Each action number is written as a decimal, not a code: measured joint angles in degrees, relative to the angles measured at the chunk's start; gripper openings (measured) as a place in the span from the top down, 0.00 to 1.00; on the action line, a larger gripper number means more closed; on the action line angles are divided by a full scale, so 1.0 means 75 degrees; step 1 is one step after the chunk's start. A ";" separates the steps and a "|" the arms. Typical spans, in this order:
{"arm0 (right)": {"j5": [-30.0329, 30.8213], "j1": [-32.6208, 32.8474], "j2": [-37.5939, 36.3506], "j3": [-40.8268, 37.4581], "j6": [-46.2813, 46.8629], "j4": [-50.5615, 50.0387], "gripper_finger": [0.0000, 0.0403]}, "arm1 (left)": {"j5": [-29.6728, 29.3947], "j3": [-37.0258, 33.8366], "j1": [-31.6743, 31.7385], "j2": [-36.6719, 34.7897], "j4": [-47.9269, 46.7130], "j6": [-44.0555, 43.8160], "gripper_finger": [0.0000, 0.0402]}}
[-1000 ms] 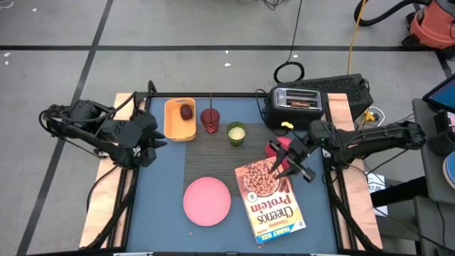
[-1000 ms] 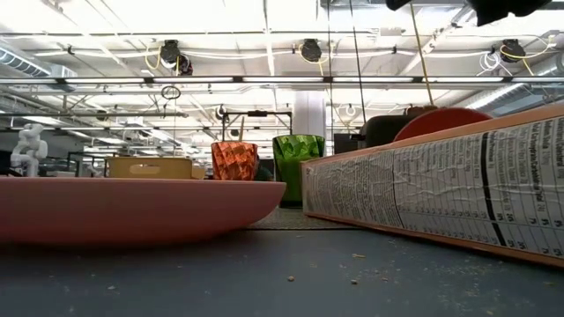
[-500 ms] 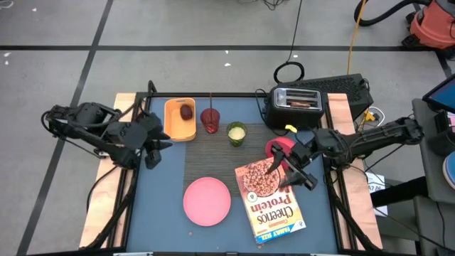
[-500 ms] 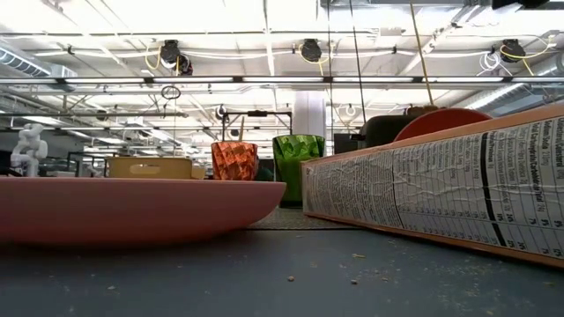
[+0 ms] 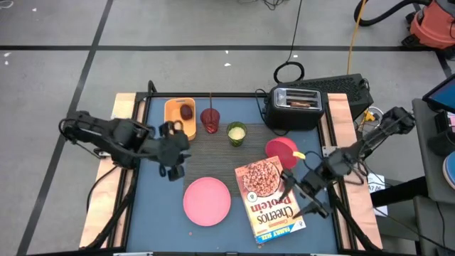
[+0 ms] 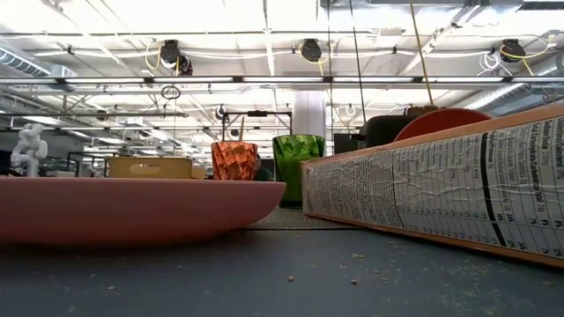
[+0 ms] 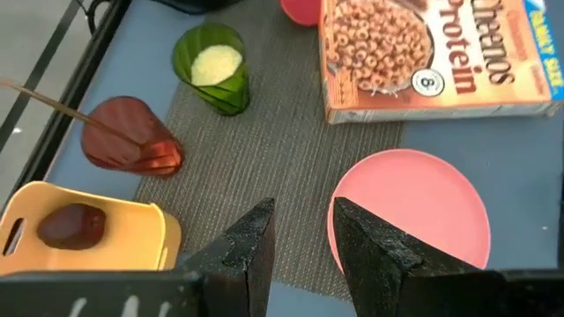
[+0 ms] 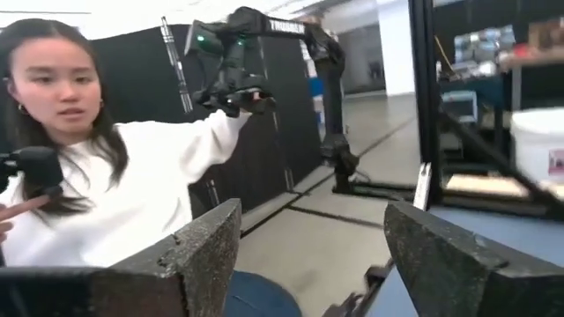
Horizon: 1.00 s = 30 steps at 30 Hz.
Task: Arrange a breakfast setting
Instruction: Pour the cereal from the cereal box into the pink bowl
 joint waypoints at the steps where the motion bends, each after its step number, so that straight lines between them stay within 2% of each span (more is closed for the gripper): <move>1: 0.0275 0.0247 0.0029 0.0000 0.0136 -0.0085 0.34 | 0.0001 -0.0002 -0.0031 0.0097 0.0044 -0.0005 0.69; 9: 0.2778 0.2138 0.0379 0.0000 0.1600 -0.1031 0.38 | 0.0003 0.0000 -0.0294 0.0623 0.0454 0.0017 0.69; 16: 0.4364 0.3297 0.0978 0.0000 0.2188 -0.1683 0.40 | 0.0003 0.0000 -0.0379 0.0654 0.0712 -0.0084 0.69; 22: 0.4927 0.3869 0.1590 0.0000 0.2770 -0.1688 0.44 | 0.0003 0.0000 -0.0379 0.0654 0.0913 -0.0069 0.69; 30: 0.4912 0.4160 0.2357 0.0000 0.4255 -0.1684 0.48 | 0.0003 0.0001 -0.0379 0.0654 0.0915 -0.0080 0.69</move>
